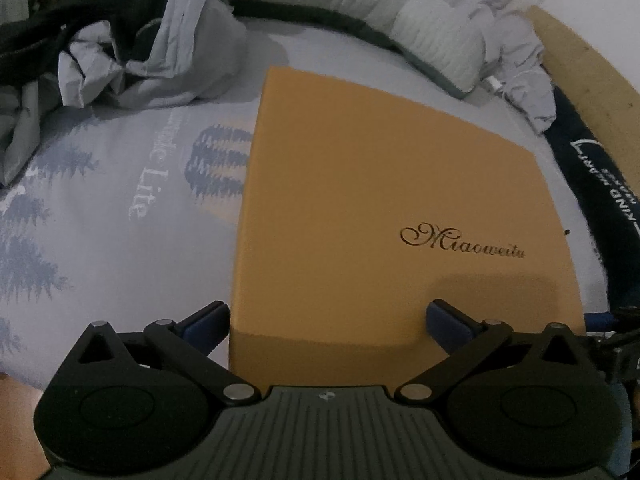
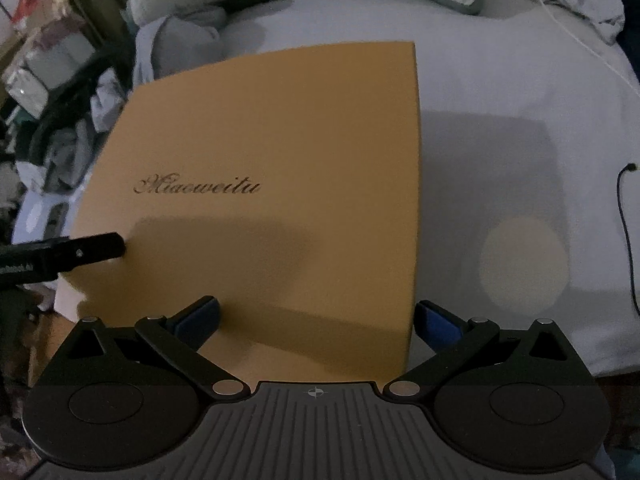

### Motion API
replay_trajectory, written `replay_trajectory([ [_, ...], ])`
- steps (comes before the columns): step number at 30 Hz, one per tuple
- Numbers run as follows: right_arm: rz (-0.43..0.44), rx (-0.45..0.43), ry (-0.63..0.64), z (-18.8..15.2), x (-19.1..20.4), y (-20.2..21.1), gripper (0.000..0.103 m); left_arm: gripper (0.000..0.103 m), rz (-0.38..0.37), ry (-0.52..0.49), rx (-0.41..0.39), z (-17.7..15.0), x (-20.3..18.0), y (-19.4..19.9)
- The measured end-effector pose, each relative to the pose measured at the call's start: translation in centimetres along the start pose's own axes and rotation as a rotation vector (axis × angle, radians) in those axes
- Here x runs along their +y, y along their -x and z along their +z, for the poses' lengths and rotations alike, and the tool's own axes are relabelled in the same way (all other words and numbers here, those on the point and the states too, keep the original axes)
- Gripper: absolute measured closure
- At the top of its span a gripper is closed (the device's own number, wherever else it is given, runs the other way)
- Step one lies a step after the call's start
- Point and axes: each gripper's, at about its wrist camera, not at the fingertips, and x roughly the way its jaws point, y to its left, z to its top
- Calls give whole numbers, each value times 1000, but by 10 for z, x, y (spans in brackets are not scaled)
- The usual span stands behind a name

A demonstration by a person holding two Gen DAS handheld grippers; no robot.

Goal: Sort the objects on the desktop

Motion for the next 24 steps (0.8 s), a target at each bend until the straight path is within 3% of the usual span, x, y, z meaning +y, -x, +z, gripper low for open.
replay_trajectory([
  [15,6,-17,-29,-1,-1,-29,0,0,34,2,-15,0,-3,-13],
  [24,28,-94,-29,-13,-4,-31,0,0,26,68,-88,-3,3,-16],
])
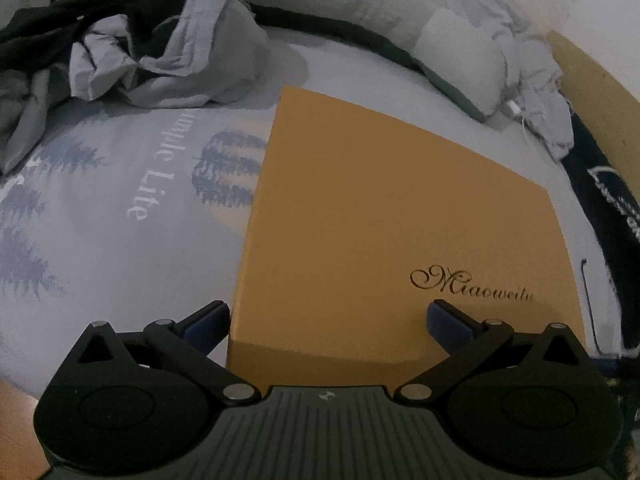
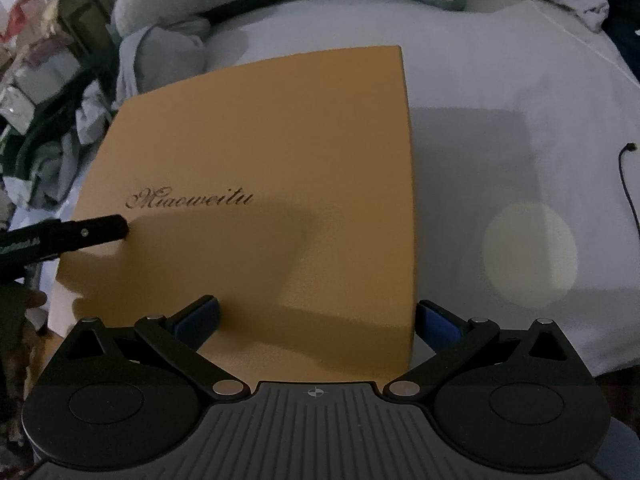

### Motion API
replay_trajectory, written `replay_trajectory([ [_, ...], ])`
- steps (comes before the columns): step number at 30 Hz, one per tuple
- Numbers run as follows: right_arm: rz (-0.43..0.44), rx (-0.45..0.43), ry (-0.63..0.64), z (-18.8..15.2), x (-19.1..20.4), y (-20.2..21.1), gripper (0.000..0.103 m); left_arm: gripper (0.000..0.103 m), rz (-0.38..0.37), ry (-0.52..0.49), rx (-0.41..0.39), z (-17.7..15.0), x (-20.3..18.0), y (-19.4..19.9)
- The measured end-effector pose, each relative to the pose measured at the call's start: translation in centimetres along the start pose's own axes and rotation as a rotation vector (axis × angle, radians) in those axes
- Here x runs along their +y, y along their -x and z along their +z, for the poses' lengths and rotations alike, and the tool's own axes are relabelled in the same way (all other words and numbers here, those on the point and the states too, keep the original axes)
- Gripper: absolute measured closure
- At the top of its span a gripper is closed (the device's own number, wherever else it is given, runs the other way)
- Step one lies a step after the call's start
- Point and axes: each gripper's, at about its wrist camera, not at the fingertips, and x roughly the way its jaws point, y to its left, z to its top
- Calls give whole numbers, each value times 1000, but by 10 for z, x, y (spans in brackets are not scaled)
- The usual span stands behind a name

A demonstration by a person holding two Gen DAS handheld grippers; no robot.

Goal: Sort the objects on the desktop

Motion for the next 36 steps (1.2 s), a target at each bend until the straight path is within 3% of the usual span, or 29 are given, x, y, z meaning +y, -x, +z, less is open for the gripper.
replay_trajectory([
  [4,50,-49,-4,-8,-15,4,0,0,13,27,-30,-4,0,4],
  [9,-3,-164,-55,-12,-35,28,0,0,62,4,-48,-10,-8,21],
  [14,21,-270,-92,-13,-46,58,0,0,55,-40,-146,-12,-18,52],
  [19,21,-360,13,-17,-40,85,0,0,86,-157,-312,-20,-39,88],
  [30,14,-484,234,-55,-8,120,0,0,4,-294,-627,-49,-69,145],
  [36,33,-574,284,-66,4,137,0,0,-8,-312,-670,-62,-79,151],
])
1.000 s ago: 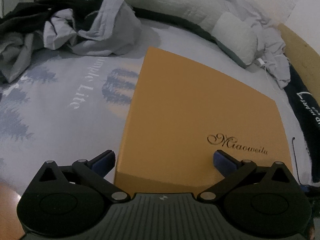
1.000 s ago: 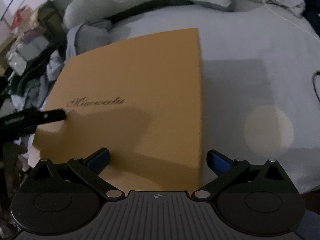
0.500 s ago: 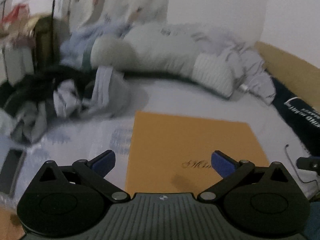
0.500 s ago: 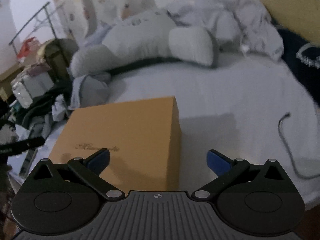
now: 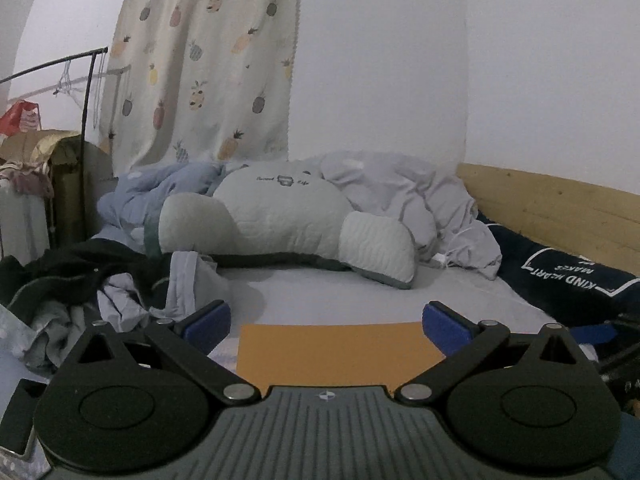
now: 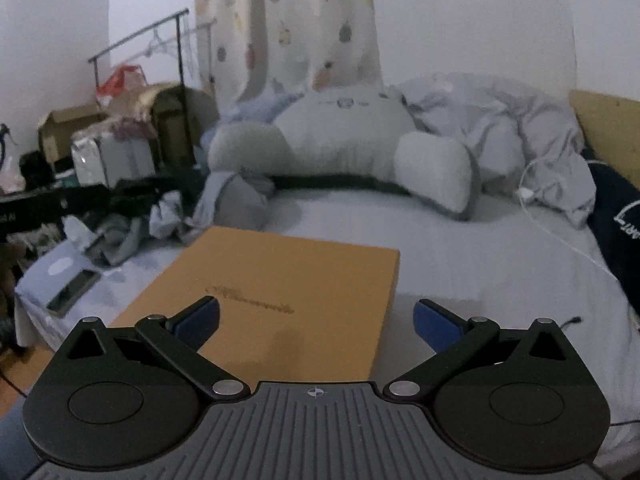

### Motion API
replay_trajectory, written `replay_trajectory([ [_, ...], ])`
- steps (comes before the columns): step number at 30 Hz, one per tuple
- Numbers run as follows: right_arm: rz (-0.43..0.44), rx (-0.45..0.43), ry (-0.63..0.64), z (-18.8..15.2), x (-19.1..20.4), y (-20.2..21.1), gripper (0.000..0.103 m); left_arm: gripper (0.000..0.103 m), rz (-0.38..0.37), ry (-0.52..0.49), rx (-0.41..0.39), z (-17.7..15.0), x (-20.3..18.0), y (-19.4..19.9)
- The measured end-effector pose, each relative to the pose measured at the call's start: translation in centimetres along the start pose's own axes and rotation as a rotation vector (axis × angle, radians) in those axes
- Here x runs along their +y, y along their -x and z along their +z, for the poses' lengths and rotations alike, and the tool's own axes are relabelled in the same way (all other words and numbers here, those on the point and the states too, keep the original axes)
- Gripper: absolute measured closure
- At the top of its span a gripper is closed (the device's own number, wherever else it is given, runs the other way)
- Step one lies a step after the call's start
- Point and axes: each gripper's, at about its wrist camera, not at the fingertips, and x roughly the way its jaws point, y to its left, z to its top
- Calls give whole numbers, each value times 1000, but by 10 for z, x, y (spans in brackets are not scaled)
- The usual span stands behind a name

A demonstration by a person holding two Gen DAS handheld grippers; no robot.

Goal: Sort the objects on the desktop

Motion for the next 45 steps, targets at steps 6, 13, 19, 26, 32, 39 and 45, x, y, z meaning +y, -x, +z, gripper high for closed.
replay_trajectory([
  [6,-13,-7,-67,2,-4,-2,0,0,-9,16,20,-13,-4,-2],
  [13,-17,20,-85,-1,-1,-13,0,0,-10,63,52,-22,-1,-12],
  [19,-7,39,-61,-4,6,-20,0,0,16,-22,13,-30,-7,-8],
  [26,-14,61,-87,-8,3,-25,0,0,3,22,63,-34,-5,-18],
  [32,-31,71,-127,-11,-4,-28,0,0,-7,0,103,-40,-6,-23],
  [39,-36,69,-130,-13,-3,-27,0,0,-2,-28,117,-41,-11,-22],
  [45,-37,67,-126,-14,0,-26,0,0,7,-20,124,-40,-10,-22],
])
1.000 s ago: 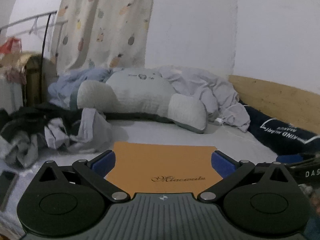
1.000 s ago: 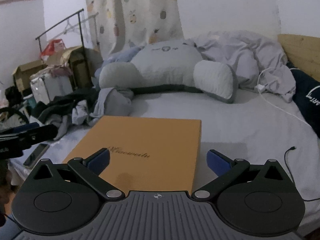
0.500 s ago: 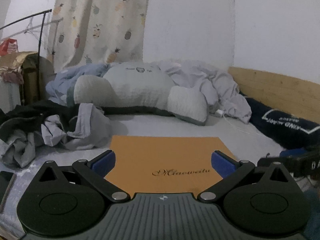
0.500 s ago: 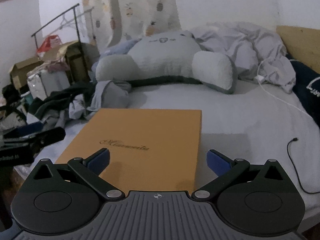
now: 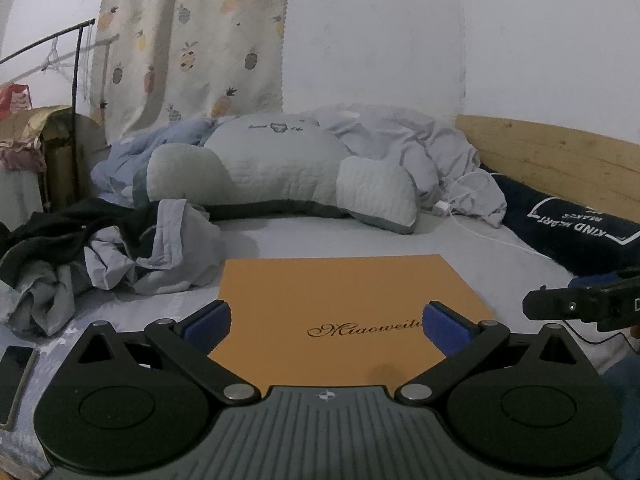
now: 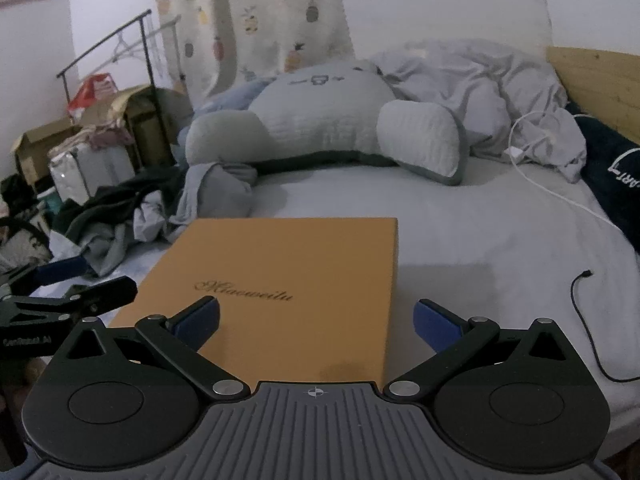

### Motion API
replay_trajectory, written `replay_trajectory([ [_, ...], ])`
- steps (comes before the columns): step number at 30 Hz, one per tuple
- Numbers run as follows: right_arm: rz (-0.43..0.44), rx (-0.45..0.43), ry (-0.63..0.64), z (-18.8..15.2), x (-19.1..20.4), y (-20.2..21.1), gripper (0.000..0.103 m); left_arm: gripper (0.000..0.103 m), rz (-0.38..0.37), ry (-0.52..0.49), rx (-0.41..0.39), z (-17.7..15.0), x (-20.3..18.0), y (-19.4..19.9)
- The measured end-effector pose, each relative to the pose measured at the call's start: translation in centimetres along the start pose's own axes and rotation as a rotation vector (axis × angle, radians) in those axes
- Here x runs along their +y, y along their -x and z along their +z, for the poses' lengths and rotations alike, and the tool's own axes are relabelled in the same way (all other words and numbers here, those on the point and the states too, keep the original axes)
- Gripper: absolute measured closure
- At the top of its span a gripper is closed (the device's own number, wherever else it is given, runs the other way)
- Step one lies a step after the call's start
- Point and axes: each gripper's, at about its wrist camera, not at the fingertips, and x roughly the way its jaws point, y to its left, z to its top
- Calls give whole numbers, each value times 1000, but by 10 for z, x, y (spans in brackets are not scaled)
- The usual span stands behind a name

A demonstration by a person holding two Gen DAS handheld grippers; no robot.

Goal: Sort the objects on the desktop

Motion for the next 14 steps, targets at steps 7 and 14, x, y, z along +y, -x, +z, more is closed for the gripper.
replay_trajectory([
  [7,0,5,-4,1,-1,0,0,0,4,3,0,0,1,0],
  [14,-1,7,-2,2,0,-1,0,0,16,9,7,2,3,-2],
])
